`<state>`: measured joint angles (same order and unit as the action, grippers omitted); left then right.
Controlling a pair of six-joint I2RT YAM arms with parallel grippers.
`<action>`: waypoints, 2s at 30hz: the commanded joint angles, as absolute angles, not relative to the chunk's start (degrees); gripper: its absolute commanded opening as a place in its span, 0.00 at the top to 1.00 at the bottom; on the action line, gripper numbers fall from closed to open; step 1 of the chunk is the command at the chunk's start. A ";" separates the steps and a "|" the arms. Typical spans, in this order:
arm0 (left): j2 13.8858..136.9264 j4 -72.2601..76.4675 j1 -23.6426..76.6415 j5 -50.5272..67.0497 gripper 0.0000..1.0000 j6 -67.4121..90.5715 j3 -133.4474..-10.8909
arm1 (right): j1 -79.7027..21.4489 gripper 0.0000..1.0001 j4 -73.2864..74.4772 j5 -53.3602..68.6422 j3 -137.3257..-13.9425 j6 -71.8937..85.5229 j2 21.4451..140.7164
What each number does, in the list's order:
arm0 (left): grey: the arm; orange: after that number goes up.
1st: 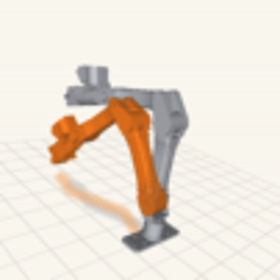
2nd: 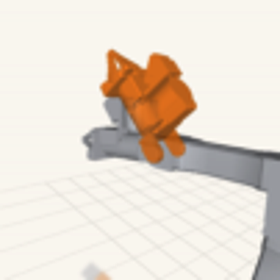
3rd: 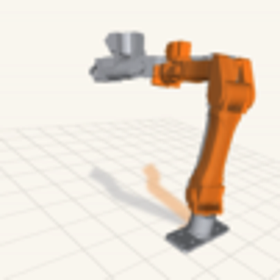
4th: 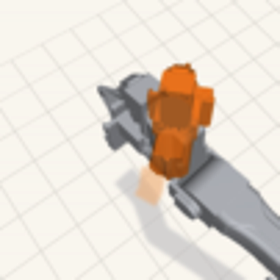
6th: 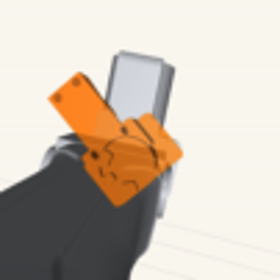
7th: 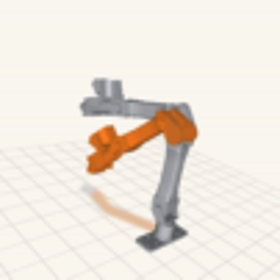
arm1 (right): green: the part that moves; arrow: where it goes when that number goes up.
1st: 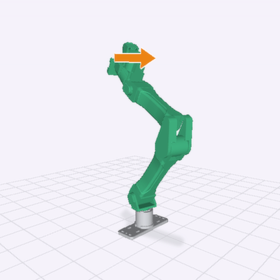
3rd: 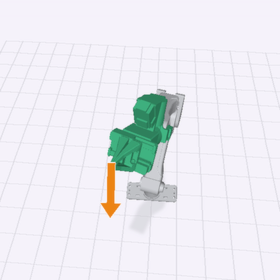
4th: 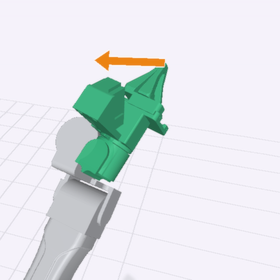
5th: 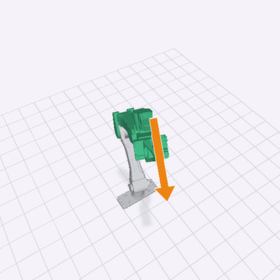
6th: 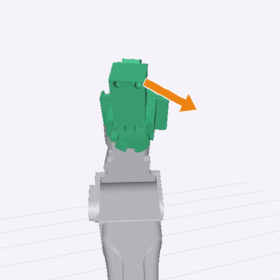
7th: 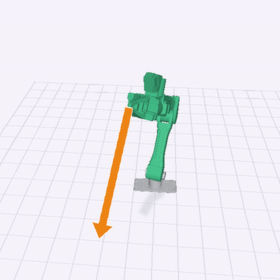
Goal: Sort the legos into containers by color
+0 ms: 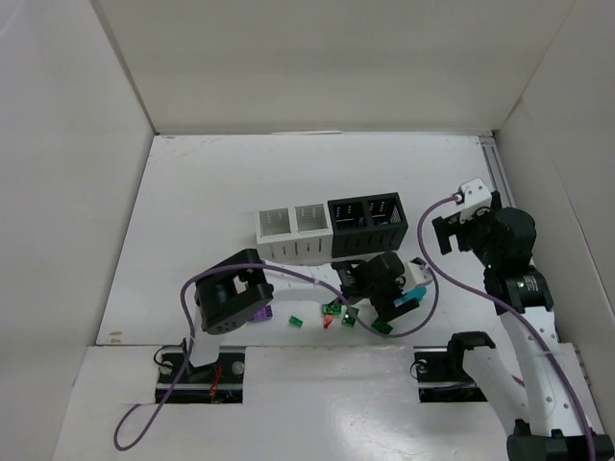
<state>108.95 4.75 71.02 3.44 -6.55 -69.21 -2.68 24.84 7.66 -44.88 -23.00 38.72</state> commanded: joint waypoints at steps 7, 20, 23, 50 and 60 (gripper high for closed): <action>114.78 6.77 69.35 8.00 0.21 -8.88 -75.58 | -2.46 0.01 27.07 6.68 -45.88 -23.99 38.32; 116.37 6.24 69.35 5.10 0.70 -7.73 -76.20 | -2.46 0.01 28.12 6.15 -45.88 -23.99 37.27; 114.79 5.71 69.35 3.18 0.76 -6.16 -74.89 | -2.46 0.01 28.12 6.15 -45.88 -23.99 36.74; 102.82 9.76 56.52 -7.66 0.88 -6.59 -82.87 | -2.46 0.01 34.19 8.09 -36.75 -23.47 30.85; 106.61 8.61 53.70 -1.32 0.59 -5.01 -85.08 | -2.46 0.01 32.52 16.52 -29.71 -22.24 30.32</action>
<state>108.47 7.66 53.36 -3.66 -5.32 -82.54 -2.68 34.33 12.58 -31.11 -23.35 30.63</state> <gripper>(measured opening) 0.382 0.992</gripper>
